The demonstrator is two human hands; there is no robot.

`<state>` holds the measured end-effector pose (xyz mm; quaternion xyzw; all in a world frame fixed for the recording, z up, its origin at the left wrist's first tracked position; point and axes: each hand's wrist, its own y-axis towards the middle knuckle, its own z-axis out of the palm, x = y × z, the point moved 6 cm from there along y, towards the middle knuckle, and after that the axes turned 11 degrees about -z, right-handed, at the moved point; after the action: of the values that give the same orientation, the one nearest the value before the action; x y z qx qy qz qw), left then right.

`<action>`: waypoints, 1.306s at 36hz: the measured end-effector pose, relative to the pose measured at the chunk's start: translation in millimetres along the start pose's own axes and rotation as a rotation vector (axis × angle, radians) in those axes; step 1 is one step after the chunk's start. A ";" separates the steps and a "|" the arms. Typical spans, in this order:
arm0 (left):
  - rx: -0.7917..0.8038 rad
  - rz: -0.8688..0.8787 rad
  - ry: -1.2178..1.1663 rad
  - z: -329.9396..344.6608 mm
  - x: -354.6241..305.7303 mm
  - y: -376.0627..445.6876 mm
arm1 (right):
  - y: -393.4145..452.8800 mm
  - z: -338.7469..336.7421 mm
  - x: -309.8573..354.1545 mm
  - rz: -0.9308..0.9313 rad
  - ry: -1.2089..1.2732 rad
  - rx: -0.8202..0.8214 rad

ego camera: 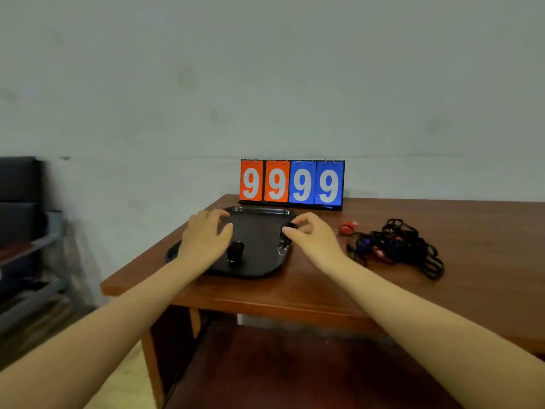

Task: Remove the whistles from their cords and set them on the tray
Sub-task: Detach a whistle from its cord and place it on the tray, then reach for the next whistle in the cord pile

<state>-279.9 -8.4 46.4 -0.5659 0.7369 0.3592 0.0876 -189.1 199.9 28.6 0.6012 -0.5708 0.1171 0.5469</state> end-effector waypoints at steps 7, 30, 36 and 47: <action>0.078 -0.261 0.069 -18.9 88.6 -20.0 | -0.3 53.2 -5.1 -0.005 -0.093 0.068; -0.041 -0.224 0.186 -13.4 97.7 -24.6 | -2.4 52.2 -24.6 0.087 -0.100 0.081; -0.108 0.006 0.065 -15.6 54.9 -37.2 | -28.5 14.0 -9.7 -0.011 -0.160 0.145; 0.253 0.242 -0.155 64.0 -95.7 -68.3 | -45.1 -113.1 -32.2 -0.002 -0.496 -0.054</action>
<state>-203.5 98.7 21.9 -0.4282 0.8300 0.3140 0.1707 -108.0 296.1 22.6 0.5974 -0.6898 -0.0500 0.4059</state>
